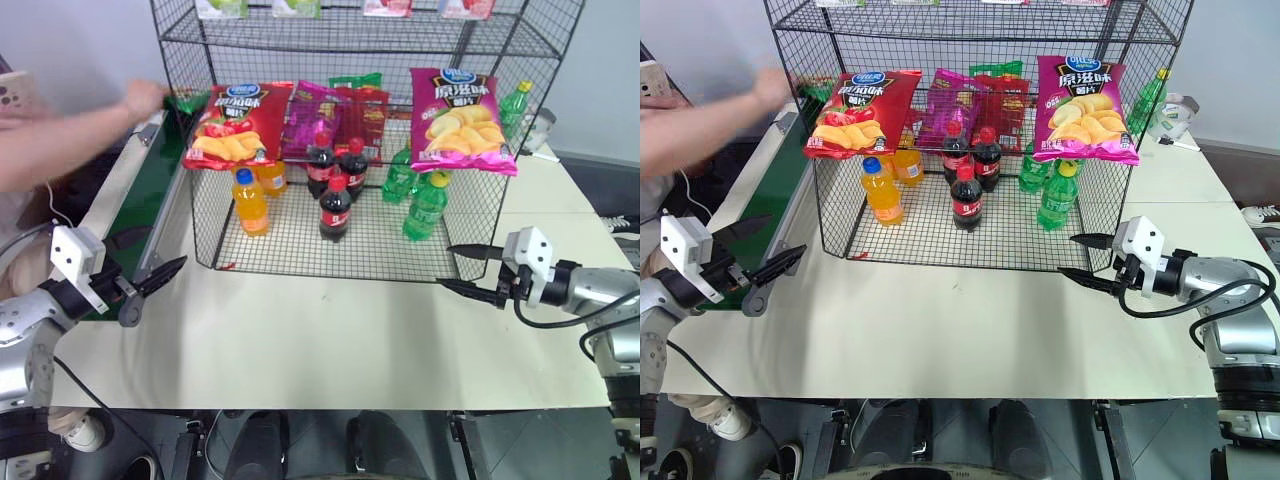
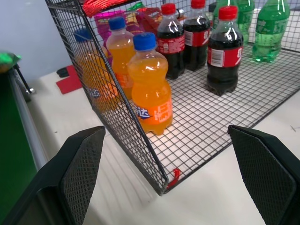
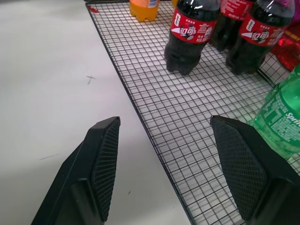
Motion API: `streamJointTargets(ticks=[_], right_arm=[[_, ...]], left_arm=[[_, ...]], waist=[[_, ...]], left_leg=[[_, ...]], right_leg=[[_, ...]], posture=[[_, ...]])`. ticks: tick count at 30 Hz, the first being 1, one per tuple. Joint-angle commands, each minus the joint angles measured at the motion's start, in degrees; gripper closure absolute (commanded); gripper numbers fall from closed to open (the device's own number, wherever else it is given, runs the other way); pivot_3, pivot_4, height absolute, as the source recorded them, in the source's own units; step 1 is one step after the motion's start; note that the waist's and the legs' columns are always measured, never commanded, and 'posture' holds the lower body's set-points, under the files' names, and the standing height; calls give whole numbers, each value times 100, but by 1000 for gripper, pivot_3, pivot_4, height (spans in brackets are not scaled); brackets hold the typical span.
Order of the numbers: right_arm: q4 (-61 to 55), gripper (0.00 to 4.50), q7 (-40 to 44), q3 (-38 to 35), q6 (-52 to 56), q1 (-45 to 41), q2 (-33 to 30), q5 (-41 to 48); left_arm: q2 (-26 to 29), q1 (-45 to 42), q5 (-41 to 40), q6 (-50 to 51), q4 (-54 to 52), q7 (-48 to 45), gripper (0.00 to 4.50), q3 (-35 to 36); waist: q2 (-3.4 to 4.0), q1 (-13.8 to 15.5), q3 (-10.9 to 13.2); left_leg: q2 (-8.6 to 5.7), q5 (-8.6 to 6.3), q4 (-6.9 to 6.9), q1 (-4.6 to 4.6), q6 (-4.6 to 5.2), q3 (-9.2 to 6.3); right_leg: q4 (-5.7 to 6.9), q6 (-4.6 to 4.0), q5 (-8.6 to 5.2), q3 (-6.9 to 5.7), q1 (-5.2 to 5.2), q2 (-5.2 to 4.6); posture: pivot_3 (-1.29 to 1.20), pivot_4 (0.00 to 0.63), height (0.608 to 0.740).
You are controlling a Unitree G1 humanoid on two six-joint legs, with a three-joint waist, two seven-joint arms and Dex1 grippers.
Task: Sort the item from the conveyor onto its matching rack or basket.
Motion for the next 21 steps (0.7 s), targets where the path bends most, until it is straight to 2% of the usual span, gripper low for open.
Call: streamJointTargets(ticks=[1,12,21], right_arm=[[-49,1325,6,-98,-118,-129,12,120],[-126,1325,129,24,-20,-152,73,208],[-685,1325,118,352,364,-174,330,413]], left_arm=[[90,23,-127,-89,-162,-107,0,179],[102,223,-318,17,-261,-227,0,427],[31,649,-143,-234,-504,131,0,686]], waist=[[0,4,0],[0,-10,0],[0,0,0]], left_leg=[[0,0,0,0,0,0],[0,0,0,0,0,0],[1,0,-1,0,0,-1]], right_leg=[[0,0,0,0,0,0],[0,0,0,0,0,-2],[0,0,0,0,0,-4]], posture=[[0,150,739],[0,150,739],[0,150,739]])
